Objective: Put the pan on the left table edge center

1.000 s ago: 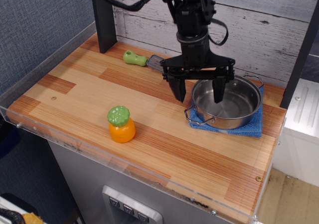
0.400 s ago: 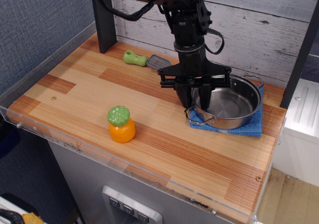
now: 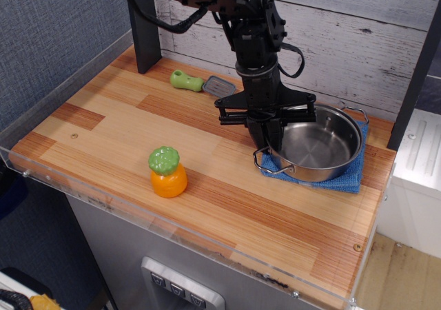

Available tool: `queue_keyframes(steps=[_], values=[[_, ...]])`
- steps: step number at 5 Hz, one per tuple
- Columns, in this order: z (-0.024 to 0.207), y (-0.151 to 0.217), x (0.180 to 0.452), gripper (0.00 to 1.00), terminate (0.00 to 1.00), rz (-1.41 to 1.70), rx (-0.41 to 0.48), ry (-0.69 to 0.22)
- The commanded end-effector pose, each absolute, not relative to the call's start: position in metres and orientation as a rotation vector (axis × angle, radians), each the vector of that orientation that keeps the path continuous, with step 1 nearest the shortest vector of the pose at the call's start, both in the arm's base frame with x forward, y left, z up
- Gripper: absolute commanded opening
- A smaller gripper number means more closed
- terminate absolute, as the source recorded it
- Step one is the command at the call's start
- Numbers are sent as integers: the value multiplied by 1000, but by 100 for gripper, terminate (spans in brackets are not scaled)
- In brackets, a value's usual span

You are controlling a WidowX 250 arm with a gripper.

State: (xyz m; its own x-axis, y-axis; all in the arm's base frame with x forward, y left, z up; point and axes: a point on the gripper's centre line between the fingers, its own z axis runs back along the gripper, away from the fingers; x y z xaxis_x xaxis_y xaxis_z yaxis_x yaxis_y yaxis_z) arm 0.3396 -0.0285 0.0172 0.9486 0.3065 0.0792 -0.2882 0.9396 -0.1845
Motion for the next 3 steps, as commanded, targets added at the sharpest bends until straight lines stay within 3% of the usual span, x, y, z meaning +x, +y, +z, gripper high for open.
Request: queue_keyframes(steps=[1,3], values=[[36,-30,342,0,0,300,-183,-157],[66,-35,345,0,0,295,-213,-218]])
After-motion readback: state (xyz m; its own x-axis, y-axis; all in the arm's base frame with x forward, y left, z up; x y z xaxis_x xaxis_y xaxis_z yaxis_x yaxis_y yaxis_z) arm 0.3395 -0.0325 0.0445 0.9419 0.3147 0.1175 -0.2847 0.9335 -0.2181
